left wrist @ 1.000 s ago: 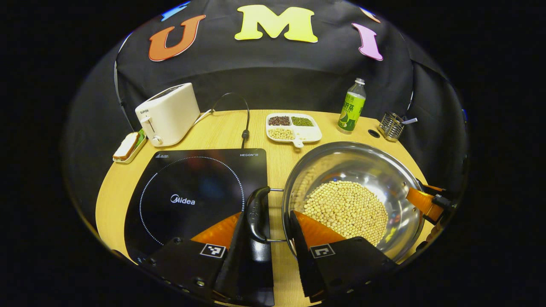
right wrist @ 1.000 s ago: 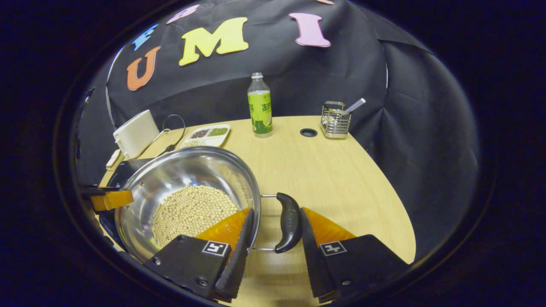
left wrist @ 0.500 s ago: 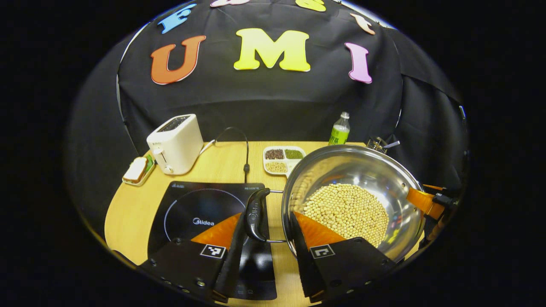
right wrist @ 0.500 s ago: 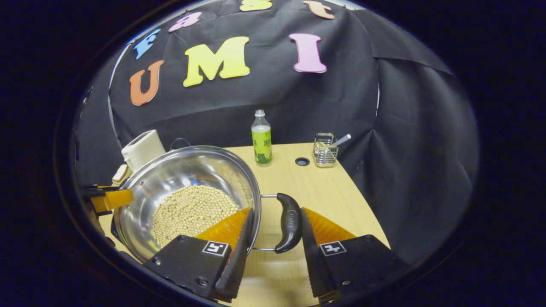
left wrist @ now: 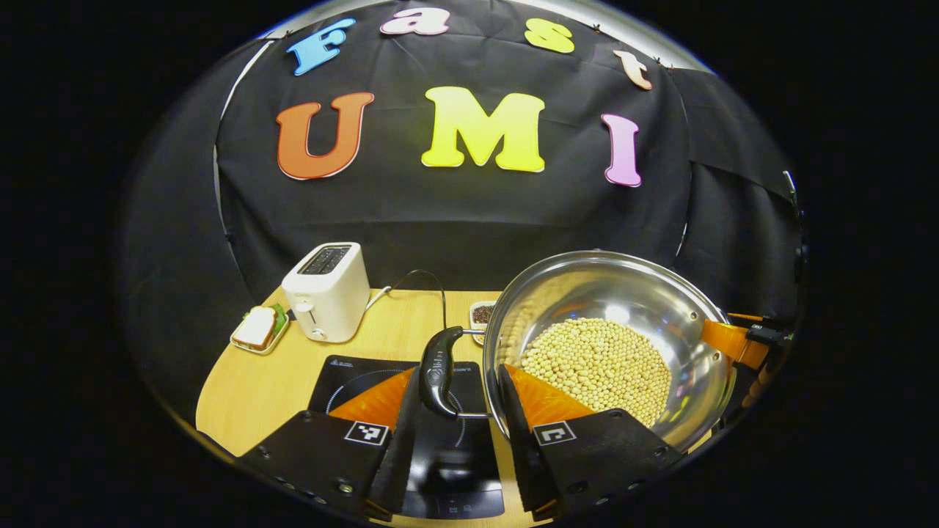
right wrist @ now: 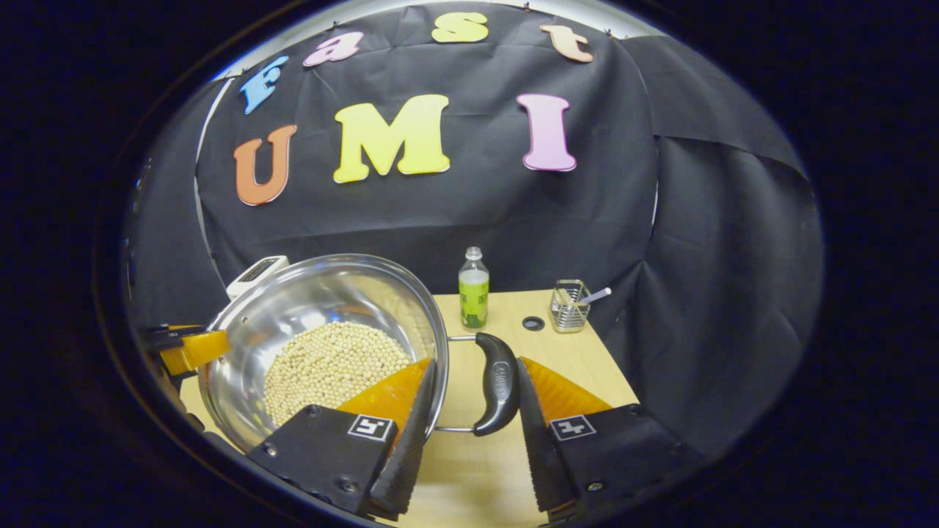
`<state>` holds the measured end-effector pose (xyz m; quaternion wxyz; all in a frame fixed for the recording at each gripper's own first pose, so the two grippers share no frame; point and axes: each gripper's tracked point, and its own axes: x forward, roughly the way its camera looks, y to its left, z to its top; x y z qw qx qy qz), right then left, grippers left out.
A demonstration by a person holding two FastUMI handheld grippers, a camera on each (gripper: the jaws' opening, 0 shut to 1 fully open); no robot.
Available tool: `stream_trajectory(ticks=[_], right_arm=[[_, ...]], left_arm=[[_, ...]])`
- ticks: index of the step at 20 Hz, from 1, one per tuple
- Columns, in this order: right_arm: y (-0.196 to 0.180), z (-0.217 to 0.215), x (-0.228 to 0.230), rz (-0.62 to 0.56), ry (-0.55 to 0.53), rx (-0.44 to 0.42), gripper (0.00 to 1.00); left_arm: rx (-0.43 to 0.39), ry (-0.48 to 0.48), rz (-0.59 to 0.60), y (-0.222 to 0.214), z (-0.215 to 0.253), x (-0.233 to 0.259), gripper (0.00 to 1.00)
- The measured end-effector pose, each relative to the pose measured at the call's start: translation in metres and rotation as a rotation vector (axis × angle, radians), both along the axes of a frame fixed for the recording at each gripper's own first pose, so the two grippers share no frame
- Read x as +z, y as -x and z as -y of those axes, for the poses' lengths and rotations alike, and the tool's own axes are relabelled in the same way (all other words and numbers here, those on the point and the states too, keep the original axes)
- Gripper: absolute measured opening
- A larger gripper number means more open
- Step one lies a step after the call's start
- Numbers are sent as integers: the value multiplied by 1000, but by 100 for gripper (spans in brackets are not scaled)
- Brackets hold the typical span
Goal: First push the handle of the pot to place it horizontally, then grasp the pot with both hands and set it on the induction cooktop.
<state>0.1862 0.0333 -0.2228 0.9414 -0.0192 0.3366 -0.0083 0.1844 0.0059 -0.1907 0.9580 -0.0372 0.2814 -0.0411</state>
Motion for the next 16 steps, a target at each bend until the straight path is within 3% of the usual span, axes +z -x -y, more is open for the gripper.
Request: stream_trajectory(ticks=[8,9,10,16], right_arm=[[-14,-72,-14,-42,-80,37,63],[-15,-80,-18,-50,-86,46,64],[-15,-89,-21,-58,-92,53,64],[-19,-135,-48,-85,-88,100,64]], left_arm=[[49,-68,13,-2,-67,9,57],[61,-67,6,-1,-77,7,47],[73,-66,-1,0,-85,3,57],[129,-46,-68,8,-129,-26,54]])
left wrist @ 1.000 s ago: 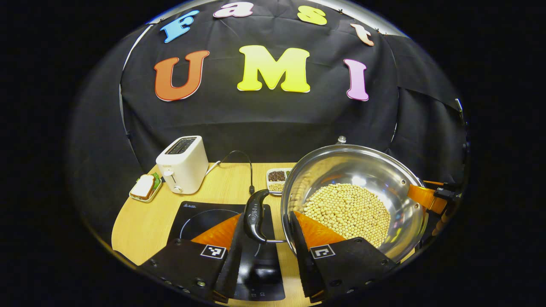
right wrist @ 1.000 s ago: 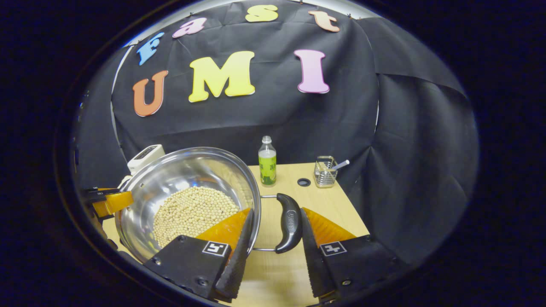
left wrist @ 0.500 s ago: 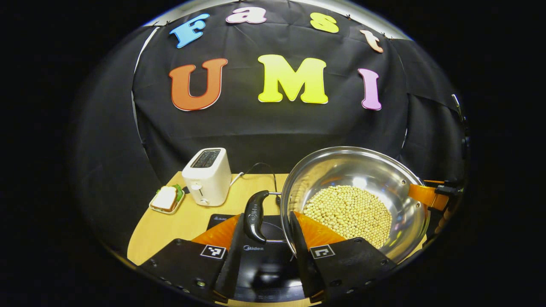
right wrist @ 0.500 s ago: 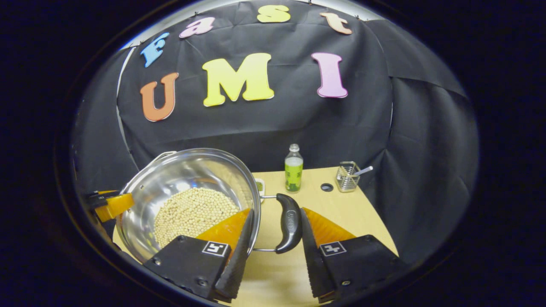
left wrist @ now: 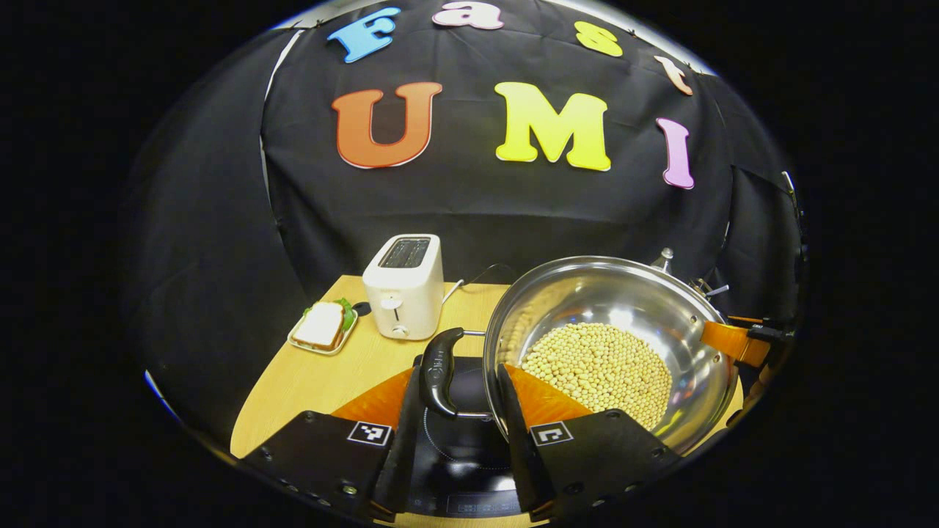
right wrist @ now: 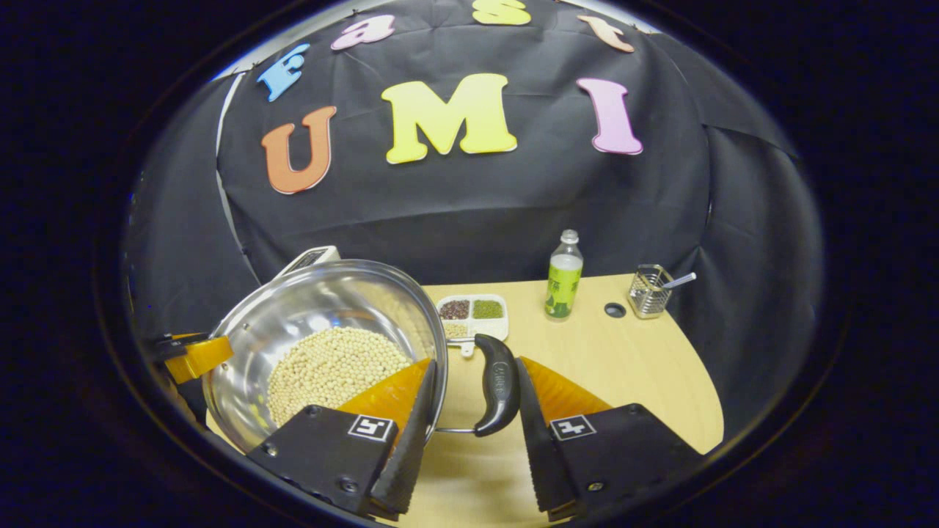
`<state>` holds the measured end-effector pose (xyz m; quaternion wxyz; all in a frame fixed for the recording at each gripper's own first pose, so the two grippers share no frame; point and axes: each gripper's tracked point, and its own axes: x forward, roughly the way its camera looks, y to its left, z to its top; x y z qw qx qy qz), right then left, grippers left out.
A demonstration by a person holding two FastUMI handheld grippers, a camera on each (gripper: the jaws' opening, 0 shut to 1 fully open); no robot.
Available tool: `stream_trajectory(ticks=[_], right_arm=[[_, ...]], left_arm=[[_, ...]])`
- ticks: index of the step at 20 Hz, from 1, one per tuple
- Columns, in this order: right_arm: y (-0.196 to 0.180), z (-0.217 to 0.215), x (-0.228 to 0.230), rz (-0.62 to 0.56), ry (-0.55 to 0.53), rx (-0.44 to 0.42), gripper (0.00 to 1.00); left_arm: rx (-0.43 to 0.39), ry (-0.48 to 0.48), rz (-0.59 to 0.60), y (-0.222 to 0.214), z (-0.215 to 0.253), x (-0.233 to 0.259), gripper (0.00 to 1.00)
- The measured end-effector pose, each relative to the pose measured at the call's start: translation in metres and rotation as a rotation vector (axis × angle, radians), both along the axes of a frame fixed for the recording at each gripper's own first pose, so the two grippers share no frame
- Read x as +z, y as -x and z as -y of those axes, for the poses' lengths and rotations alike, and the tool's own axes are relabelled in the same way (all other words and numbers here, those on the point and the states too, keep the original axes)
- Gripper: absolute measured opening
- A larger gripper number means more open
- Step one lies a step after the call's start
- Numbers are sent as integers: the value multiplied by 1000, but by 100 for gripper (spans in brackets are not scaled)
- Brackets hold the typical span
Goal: First push the handle of the pot to place it horizontally, then grasp the pot with both hands and set it on the induction cooktop.
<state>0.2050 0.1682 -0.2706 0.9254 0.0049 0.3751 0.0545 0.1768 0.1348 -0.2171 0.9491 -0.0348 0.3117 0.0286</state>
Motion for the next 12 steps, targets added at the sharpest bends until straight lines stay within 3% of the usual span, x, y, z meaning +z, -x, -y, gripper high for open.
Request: stream_trajectory(ticks=[8,12], right_arm=[[5,-46,-59,-84,-69,6,63],[7,-61,-81,-89,-53,17,64]], left_arm=[[54,-32,-43,-2,-48,-34,54],[76,-15,-76,-3,-64,-57,54]])
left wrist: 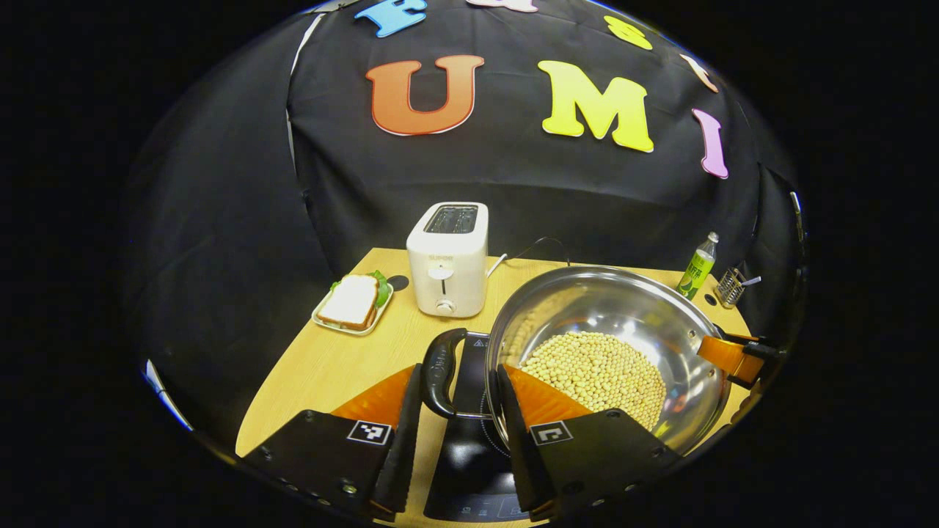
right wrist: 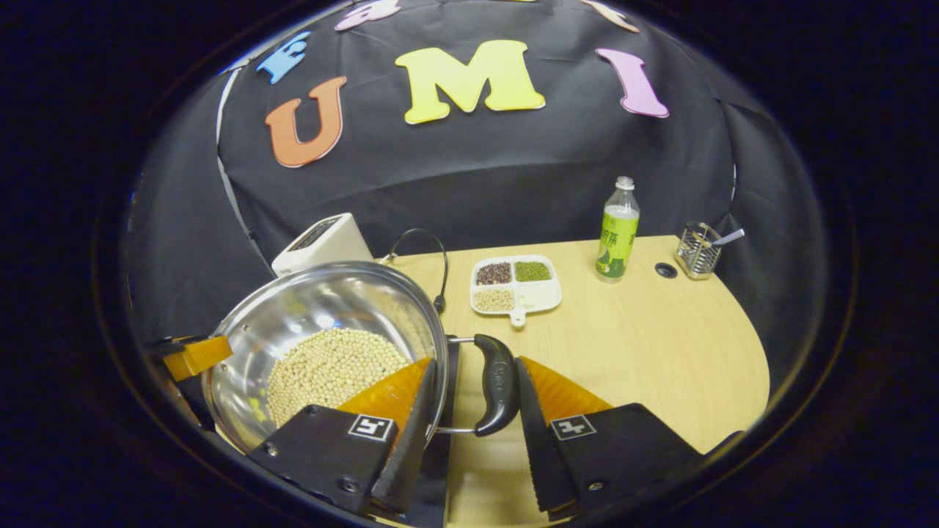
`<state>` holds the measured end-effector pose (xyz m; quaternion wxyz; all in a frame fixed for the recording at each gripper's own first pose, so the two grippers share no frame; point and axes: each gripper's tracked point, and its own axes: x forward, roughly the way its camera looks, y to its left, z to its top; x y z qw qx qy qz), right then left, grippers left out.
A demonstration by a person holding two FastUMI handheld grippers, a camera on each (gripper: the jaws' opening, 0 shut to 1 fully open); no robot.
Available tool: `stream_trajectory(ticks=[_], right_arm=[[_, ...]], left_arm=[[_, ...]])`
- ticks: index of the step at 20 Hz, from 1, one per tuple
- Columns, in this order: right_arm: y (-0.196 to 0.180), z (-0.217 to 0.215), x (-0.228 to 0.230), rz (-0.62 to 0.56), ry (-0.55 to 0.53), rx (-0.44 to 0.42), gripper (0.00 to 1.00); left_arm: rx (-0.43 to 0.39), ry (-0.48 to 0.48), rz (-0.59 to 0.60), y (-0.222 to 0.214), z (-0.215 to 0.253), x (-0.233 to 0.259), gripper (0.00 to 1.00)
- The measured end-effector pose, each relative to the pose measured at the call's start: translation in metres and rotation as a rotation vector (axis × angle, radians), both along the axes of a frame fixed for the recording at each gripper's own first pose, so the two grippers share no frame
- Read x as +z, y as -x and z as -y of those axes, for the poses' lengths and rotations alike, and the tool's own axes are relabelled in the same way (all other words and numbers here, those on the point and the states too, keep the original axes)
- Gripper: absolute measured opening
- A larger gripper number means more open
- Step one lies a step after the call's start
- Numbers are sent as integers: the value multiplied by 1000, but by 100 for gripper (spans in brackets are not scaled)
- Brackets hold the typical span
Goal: First push the handle of the pot to place it horizontally, then grasp the pot with both hands and set it on the induction cooktop.
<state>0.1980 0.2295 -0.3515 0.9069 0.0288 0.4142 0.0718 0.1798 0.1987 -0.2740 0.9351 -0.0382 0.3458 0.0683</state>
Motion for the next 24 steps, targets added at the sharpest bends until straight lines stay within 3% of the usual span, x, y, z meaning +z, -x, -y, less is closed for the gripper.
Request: stream_trajectory(ticks=[7,11,12,13,14,22,24], right_arm=[[6,-11,-43,10,38,17,63],[4,-13,-43,61,10,13,63],[4,-14,-43,66,2,11,64],[4,-13,-43,67,4,16,64],[4,-13,-43,65,6,20,65],[7,-16,-45,19,-28,90,72],[9,-17,-42,10,-65,92,77]], left_arm=[[3,25,-48,-1,-12,-45,54],[-20,38,-1,0,-14,-54,54],[-19,62,-1,0,-13,-57,44],[-23,73,27,-3,-14,-55,44],[-28,75,28,-1,-14,-59,55],[-48,-18,99,-4,-18,-49,64],[-66,-28,104,0,-15,-45,76]])
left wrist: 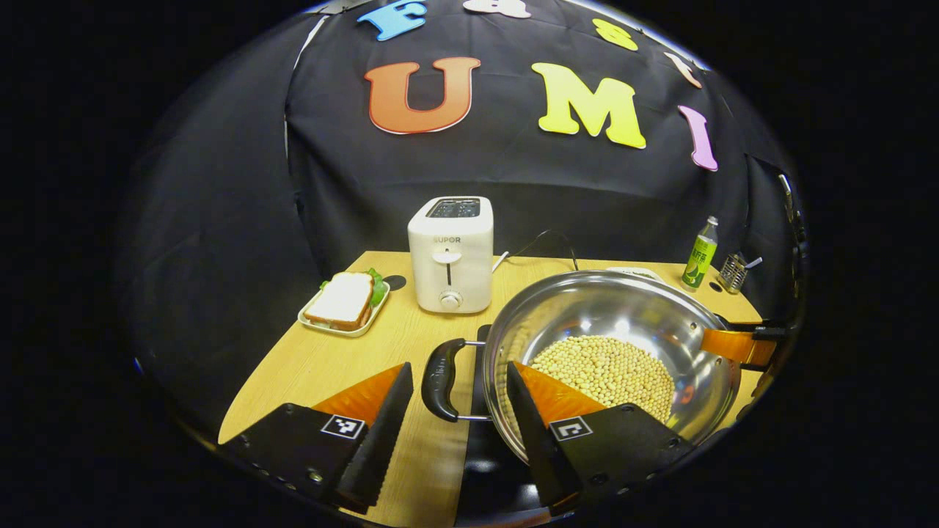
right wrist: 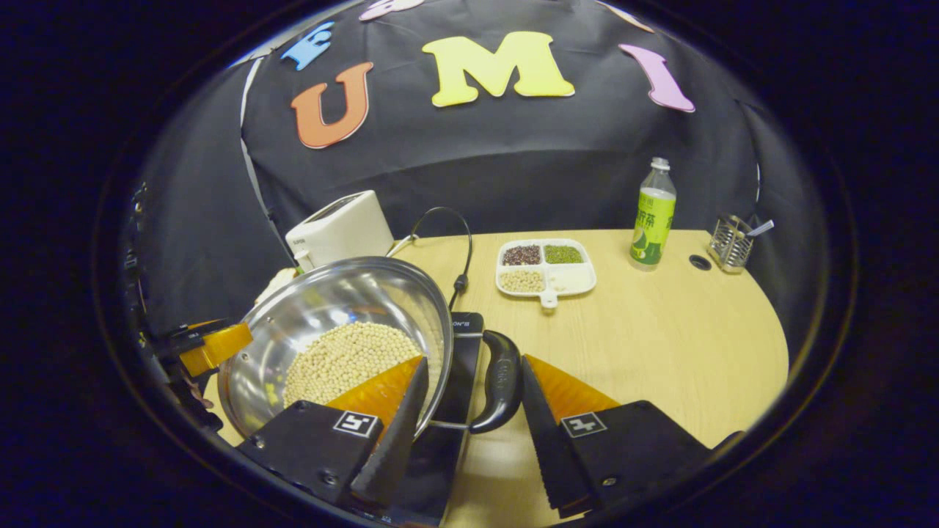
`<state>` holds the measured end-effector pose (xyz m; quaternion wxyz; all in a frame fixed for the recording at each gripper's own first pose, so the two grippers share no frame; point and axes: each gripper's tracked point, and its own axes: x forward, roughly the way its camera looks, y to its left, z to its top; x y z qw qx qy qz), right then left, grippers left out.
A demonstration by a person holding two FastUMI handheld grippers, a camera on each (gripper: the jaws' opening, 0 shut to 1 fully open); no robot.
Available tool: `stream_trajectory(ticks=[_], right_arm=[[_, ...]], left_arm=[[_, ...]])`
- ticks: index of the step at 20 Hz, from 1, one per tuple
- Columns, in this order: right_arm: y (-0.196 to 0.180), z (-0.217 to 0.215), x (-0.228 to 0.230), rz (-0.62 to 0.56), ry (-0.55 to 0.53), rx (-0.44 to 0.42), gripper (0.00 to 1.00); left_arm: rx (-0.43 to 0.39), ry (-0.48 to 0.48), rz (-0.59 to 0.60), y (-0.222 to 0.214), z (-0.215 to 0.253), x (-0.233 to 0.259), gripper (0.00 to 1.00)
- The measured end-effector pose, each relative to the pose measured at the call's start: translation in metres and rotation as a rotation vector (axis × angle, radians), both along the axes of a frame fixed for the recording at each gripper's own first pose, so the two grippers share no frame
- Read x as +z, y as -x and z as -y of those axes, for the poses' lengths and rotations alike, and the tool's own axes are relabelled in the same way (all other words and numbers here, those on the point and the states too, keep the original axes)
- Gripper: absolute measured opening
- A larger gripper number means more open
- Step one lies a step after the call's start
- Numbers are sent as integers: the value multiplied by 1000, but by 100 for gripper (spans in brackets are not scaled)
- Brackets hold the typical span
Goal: First push the handle of the pot to place it horizontally, then grasp the pot with both hands and set it on the induction cooktop.
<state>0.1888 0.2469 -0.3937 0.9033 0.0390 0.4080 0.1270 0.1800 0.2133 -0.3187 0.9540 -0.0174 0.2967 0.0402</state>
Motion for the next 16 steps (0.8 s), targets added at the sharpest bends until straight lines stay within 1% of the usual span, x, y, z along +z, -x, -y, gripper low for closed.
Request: stream_trajectory(ticks=[1,2,4,7,10,13,16], right_arm=[[0,2,3,10,-7,-5,77],[1,4,8,26,-16,-12,77],[1,9,22,75,-23,-29,80],[10,7,53,159,-59,-16,82],[28,12,79,243,-56,0,93],[50,24,100,327,-28,3,93],[78,41,119,384,-17,-10,94]], left_arm=[[0,-7,1,2,0,3,80],[12,-17,5,4,-2,6,87],[42,-32,24,10,-8,15,93],[74,-21,78,22,-10,37,93],[97,-11,143,39,-8,61,94],[124,8,213,60,-5,85,94],[107,36,247,83,12,100,96]])
